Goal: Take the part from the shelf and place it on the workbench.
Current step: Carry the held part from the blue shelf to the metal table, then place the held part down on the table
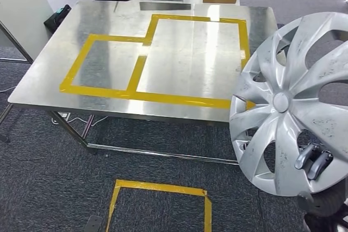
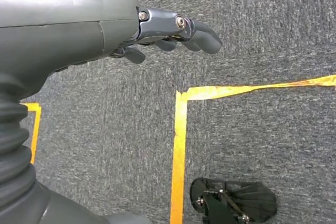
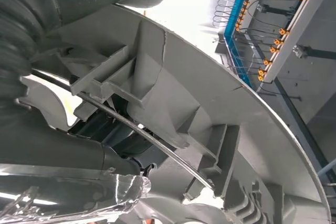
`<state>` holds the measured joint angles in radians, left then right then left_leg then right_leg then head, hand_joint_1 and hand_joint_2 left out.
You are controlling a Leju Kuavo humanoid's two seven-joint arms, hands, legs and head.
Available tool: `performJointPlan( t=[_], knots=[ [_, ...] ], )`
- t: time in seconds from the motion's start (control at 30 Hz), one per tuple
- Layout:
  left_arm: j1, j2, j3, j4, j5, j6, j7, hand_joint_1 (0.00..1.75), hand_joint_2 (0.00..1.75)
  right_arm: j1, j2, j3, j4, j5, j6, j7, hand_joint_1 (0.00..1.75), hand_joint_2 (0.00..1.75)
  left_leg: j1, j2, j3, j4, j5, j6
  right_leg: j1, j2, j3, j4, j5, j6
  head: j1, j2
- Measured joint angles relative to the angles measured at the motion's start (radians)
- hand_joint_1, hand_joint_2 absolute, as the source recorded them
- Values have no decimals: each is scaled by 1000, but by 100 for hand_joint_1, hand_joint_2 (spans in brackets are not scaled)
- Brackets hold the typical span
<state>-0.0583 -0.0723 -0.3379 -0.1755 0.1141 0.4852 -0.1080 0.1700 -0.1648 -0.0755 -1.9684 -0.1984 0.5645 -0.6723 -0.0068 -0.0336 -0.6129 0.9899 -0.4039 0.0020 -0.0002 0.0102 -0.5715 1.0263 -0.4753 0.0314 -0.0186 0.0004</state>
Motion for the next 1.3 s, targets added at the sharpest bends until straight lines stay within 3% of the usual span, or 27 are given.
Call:
performJointPlan(
  t=[0.23,0.47,0.53,0.7,0.8,0.93,1.07,1.3],
  knots=[
    [0,0,-1,0,1,-1,6,0,175,-1,0,-8,0,14,-30,23,175,175,-2,0,-1,0,1,-3,-2,0,0,0,1,-1,0,0],
    [2,0,0,0,11,6,9,0,175,-5,-35,-42,23,277,-303,83,175,175,-6,-1,-3,0,2,0,-6,-1,0,-2,4,3,0,0],
    [3,0,0,0,10,6,9,0,175,-15,-70,-43,40,412,-405,126,175,175,-8,0,-3,0,3,0,-8,-1,-1,-2,5,4,0,0],
    [2,4,-3,0,-8,1,13,0,175,-68,-200,31,90,891,-671,306,175,175,-10,0,-5,0,4,3,-10,-1,-3,-2,7,6,1,0],
    [-2,7,-8,0,-17,0,20,0,175,-124,-268,126,123,1098,-749,390,175,175,-10,1,-5,0,4,3,-10,1,-3,-2,8,6,0,0],
    [-7,9,-12,0,-21,0,33,0,175,-191,-317,275,167,1338,-851,495,175,175,-10,1,-5,0,6,5,-10,0,-3,-2,8,6,0,0],
    [-9,9,-16,0,-29,-4,45,0,175,-282,-373,415,200,1485,-859,577,175,175,-10,1,-5,0,6,5,-10,0,-3,-2,8,5,0,0],
    [-14,13,-21,0,-32,-24,37,0,175,-543,-439,677,310,1488,-690,535,175,175,-10,0,-6,0,8,6,-10,-1,-3,-2,10,6,1,0]
  ],
)
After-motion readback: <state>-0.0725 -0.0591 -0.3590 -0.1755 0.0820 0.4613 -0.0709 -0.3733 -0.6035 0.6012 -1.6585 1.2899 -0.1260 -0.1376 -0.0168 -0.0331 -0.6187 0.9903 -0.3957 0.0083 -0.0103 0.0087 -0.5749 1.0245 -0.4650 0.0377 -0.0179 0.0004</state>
